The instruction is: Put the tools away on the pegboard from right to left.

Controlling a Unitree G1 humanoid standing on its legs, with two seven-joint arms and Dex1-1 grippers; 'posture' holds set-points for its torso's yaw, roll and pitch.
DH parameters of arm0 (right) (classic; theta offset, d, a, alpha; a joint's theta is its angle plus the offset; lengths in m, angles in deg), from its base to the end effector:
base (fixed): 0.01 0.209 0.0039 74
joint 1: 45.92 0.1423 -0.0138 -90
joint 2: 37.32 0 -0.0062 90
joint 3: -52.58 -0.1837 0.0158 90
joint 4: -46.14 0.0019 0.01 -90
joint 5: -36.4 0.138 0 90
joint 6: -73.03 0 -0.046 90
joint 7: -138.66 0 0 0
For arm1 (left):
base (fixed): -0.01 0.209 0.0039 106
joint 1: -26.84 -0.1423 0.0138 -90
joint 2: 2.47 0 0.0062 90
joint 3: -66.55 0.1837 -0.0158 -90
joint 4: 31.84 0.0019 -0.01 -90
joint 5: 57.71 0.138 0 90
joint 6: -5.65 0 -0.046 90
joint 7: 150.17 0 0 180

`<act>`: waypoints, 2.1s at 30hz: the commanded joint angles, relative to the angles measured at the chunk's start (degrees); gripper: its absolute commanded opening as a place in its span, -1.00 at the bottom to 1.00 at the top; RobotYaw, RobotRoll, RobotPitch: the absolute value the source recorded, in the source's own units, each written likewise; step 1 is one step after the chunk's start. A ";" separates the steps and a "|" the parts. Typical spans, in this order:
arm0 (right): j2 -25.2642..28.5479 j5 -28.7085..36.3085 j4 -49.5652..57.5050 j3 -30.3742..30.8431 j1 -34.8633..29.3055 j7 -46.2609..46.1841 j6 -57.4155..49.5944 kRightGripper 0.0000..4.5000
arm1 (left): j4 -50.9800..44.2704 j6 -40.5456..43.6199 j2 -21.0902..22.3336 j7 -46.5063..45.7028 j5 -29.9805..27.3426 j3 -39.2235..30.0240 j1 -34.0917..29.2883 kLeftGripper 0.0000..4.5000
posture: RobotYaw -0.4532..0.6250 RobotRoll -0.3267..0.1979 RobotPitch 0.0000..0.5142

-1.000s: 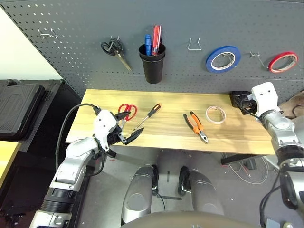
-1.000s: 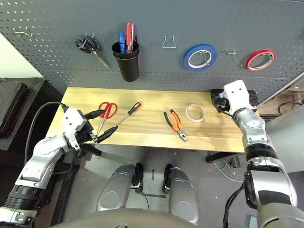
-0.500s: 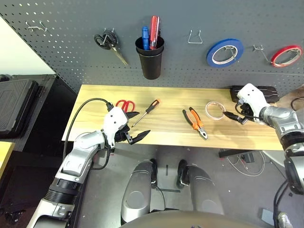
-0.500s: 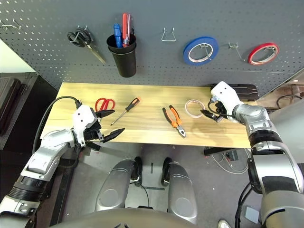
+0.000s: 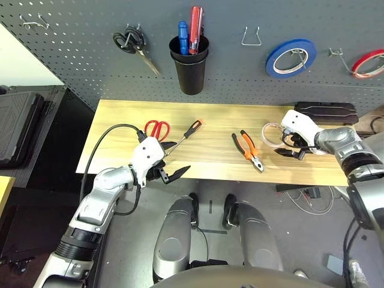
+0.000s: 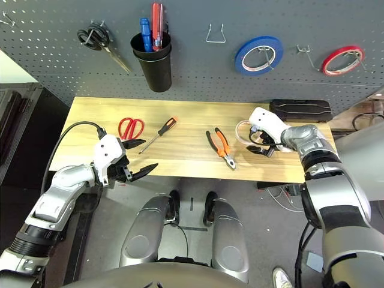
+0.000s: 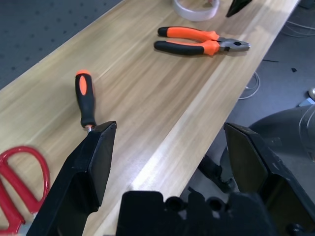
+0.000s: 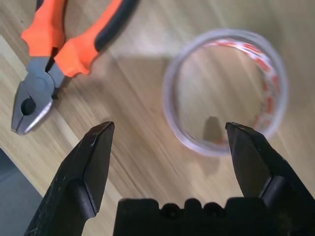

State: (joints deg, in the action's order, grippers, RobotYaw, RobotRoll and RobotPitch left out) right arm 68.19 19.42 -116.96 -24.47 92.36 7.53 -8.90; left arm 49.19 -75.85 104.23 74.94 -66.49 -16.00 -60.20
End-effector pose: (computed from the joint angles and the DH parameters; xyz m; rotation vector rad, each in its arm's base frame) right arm 0.3176 -0.2751 0.0859 -0.6915 0.7001 0.7229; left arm 0.2112 0.2145 0.0904 0.4063 0.1610 -0.9263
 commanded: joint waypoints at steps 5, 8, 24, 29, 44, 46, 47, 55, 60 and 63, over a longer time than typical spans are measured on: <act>-1.71 -2.89 -2.63 1.84 -0.60 -2.52 -3.30 1.00 | -3.53 2.07 0.87 -0.72 0.25 -0.66 -2.60 0.99 | 0.46 0.25 0.30; -2.08 -3.43 -2.84 2.10 -1.06 -3.78 -4.01 0.92 | -4.22 2.55 0.90 -0.97 0.25 -0.85 -3.08 1.00 | 0.46 0.25 0.31; 0.49 -2.46 -1.31 0.28 -3.65 -9.63 0.48 -0.97 | -3.15 0.67 -1.05 -0.39 -1.33 -0.65 -1.47 1.00 | 0.43 0.25 0.25; 2.54 -1.42 0.28 -1.69 -7.67 -15.27 5.94 -0.97 | -3.46 -2.80 -2.98 0.82 -4.24 -1.64 -1.37 1.00 | 0.40 0.25 0.17; 5.49 4.34 12.39 -10.40 -25.84 -34.67 27.27 -0.97 | -11.38 -6.85 -3.04 3.87 -11.26 -5.21 -1.22 1.00 | 0.35 0.25 -0.22; 5.84 4.80 13.58 -11.57 -27.30 -36.60 29.05 -0.97 | -13.73 -6.20 -2.42 3.72 -12.07 -5.80 -1.28 1.00 | 0.35 0.25 -0.25; 6.05 5.05 14.06 -12.23 -27.89 -37.80 30.21 -0.97 | -14.46 -6.35 -2.08 3.84 -12.19 -5.91 -1.42 1.00 | 0.35 0.25 -0.26; 6.36 8.59 17.08 -17.29 -32.03 -42.84 39.06 -0.97 | -17.78 -5.72 -1.25 3.81 -13.20 -5.82 -0.50 1.00 | 0.36 0.25 -0.31; 5.91 11.37 19.03 -18.91 -33.49 -41.52 43.91 -0.97 | -19.40 -3.92 -1.48 3.69 -14.98 -5.66 0.59 1.00 | 0.34 0.25 -0.31; 5.91 11.44 19.00 -19.47 -34.08 -41.94 45.51 -0.97 | -21.63 -1.93 -1.35 3.38 -17.14 -5.83 1.33 1.00 | 0.34 0.25 -0.30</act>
State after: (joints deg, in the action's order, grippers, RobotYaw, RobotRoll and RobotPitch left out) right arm 74.18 30.28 -97.86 -43.03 59.56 -34.44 35.45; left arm 29.68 -79.11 102.28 78.17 -82.10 -22.30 -59.02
